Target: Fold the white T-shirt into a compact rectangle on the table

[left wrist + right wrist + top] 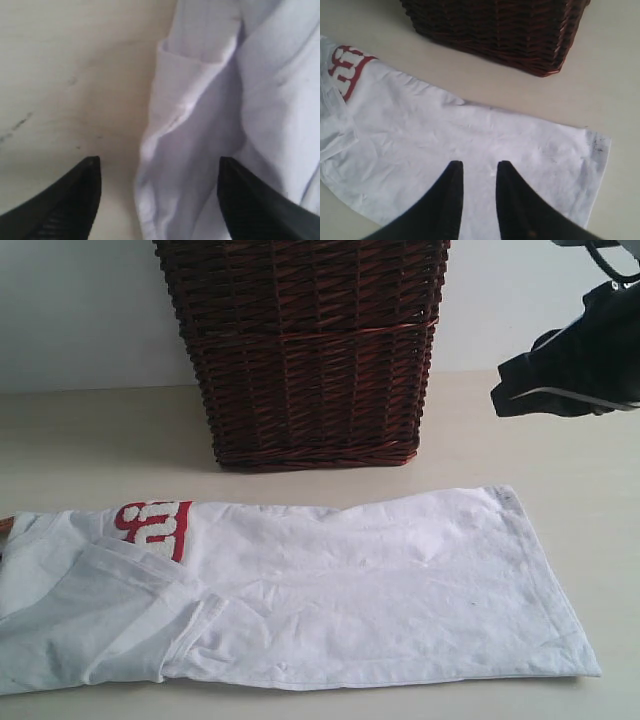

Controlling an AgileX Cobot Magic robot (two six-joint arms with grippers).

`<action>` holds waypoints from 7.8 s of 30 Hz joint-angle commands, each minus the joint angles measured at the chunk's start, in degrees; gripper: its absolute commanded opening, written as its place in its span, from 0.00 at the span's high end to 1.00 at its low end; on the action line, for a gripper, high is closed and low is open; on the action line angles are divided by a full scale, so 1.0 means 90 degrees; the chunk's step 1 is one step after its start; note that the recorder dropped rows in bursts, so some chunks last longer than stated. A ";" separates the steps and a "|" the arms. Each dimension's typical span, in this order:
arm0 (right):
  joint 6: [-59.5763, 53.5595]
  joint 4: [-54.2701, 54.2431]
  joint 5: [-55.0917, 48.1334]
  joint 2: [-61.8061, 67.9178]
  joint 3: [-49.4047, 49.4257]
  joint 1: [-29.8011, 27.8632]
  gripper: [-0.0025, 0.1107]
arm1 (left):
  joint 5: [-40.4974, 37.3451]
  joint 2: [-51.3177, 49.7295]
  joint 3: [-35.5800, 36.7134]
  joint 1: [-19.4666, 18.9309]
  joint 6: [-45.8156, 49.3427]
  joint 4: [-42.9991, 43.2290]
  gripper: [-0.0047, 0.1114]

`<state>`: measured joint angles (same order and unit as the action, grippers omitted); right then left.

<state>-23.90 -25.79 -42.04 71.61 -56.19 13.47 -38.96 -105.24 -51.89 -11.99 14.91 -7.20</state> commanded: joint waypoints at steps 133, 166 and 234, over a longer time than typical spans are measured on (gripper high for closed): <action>-0.0327 -0.0814 -0.0430 -0.0992 -0.0027 -0.0013 0.74 | -0.2014 0.0846 -0.2306 0.0444 0.0150 -0.1608 0.96; -0.0607 -0.1107 -0.0539 -0.0992 -0.0027 -0.0013 0.74 | 0.0514 0.0135 -0.2824 0.7047 0.0158 -0.1285 0.89; -0.0605 -0.1097 -0.0573 -0.0992 -0.0027 -0.0013 0.74 | -0.1996 -0.1696 -0.3665 0.5580 -0.1556 0.1255 0.96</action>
<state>-28.95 -35.48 -47.00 63.20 -56.19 13.47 -60.12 -124.15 -87.37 38.47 1.93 3.92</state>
